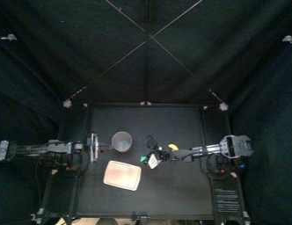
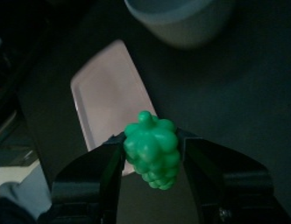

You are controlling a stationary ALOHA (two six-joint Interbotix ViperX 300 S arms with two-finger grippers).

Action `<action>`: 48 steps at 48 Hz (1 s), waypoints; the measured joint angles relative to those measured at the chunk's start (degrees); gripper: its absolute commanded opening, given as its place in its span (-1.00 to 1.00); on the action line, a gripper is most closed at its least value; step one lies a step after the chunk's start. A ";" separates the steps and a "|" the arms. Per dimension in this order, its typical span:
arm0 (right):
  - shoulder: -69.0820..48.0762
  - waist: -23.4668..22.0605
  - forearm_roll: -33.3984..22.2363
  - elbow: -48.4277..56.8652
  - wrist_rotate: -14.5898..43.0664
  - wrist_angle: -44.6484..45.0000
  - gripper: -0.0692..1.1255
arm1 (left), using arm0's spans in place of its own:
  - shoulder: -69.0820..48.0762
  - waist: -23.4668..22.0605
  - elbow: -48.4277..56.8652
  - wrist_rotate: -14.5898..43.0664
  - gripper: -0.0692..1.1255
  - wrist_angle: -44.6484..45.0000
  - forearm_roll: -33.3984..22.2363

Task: Pick the green grapes then place it in the grey bowl
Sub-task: Place green grapes in the grey bowl

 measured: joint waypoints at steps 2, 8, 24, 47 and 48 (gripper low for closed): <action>0.79 -1.05 -3.43 -2.02 0.09 -0.97 0.17 | 0.09 0.00 0.09 0.00 -0.75 0.09 0.00; 4.31 -3.96 -10.90 -7.03 0.44 -5.10 0.17 | 0.00 0.00 0.44 0.00 -0.75 0.09 0.00; 15.03 -10.11 -16.00 -16.96 0.26 -12.74 0.17 | 0.09 0.26 0.44 0.00 -0.75 0.00 0.00; 20.13 -11.43 -18.11 -21.01 0.00 -15.38 0.37 | 0.00 0.35 0.44 0.00 -0.75 0.44 0.00; 20.13 -11.34 -18.28 -21.09 0.00 -15.38 0.41 | 0.09 0.35 0.44 0.00 -0.75 0.44 0.09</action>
